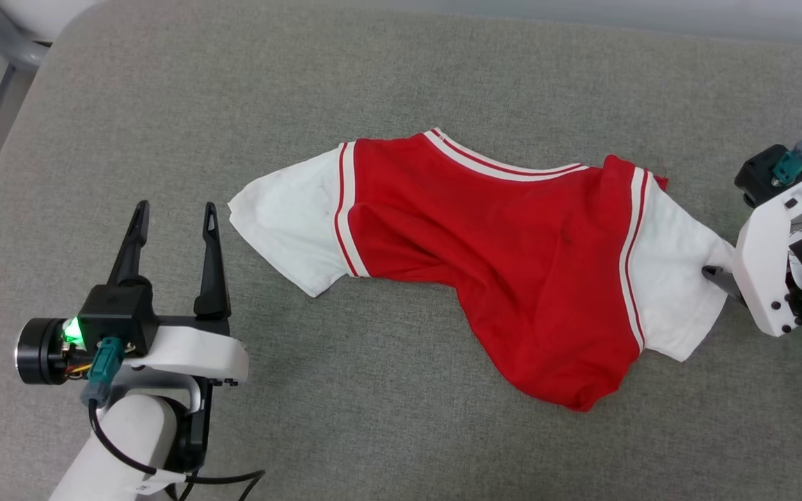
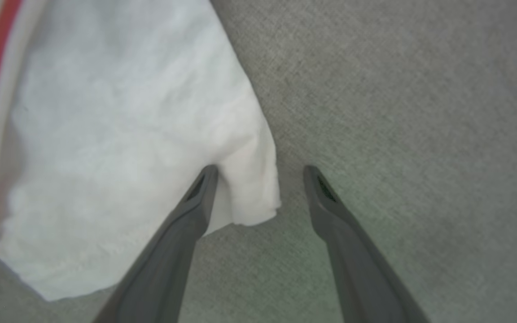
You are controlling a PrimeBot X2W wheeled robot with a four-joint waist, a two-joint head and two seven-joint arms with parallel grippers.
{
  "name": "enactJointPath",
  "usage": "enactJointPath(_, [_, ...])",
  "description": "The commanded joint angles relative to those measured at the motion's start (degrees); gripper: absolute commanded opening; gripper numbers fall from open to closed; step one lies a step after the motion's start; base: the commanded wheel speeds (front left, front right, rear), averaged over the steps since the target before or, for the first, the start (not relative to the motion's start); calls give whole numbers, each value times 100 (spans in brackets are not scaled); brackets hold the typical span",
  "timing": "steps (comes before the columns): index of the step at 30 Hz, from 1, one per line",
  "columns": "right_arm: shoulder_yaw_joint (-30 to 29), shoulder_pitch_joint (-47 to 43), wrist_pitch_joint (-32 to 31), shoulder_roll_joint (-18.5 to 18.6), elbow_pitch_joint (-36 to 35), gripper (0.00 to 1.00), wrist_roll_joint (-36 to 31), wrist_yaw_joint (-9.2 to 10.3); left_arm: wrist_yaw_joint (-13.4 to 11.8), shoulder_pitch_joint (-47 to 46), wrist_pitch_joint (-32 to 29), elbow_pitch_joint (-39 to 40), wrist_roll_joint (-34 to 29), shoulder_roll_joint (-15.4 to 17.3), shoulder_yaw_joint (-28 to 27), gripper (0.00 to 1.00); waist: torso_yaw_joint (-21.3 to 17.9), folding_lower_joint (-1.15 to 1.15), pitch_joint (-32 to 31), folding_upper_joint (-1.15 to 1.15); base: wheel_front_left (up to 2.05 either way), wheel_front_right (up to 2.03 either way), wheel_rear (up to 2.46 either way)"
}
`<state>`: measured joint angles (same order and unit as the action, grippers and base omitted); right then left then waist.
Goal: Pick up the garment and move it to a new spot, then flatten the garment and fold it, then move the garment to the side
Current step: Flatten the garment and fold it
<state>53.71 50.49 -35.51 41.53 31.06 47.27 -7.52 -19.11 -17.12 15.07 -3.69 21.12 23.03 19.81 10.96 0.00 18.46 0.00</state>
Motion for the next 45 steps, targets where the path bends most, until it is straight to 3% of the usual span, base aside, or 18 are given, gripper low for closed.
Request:
enactJointPath(1, [247,-113,-67,-126,125,100,69,4,50,-102,14,-40,-63,-63,-62,100,24,0,87,0,0,0,0])
enactJointPath(6, [621,-206,-22,-203,246,100,377,-5,205,-115,14,-157,-222,-211,-244,100,-23,0,102,0,0,0,0])
enactJointPath(7, [679,-181,45,-200,235,70,405,-9,234,-115,14,-190,-249,-233,-289,100,-42,0,86,0,0,0,0])
enactJointPath(8, [733,-131,135,-181,207,0,411,-10,258,-118,14,-220,-271,-250,-322,100,-63,0,67,0,0,0,0])
enactJointPath(19, [916,364,1608,180,-38,0,464,7,773,-357,15,-736,-366,-106,-632,100,-352,0,-420,0,0,0,0])
enactJointPath(29, [912,95,2290,690,-531,0,507,7,1532,-1331,-475,-1341,-408,344,-352,100,-663,0,-678,0,0,0,0])
enactJointPath(36, [711,-134,2391,814,-778,0,461,7,2133,-2082,-1258,-1665,-297,570,-112,100,-854,0,-689,0,0,0,0])
enactJointPath(40, [501,-335,2402,874,-892,0,392,7,2465,-2532,-2039,-1942,-90,648,107,100,-953,0,-649,0,0,0,0])
enactJointPath(45, [190,-573,2335,908,-1011,0,298,7,2626,-3004,-3302,-2318,424,710,461,100,-1050,0,-549,0,0,0,0])
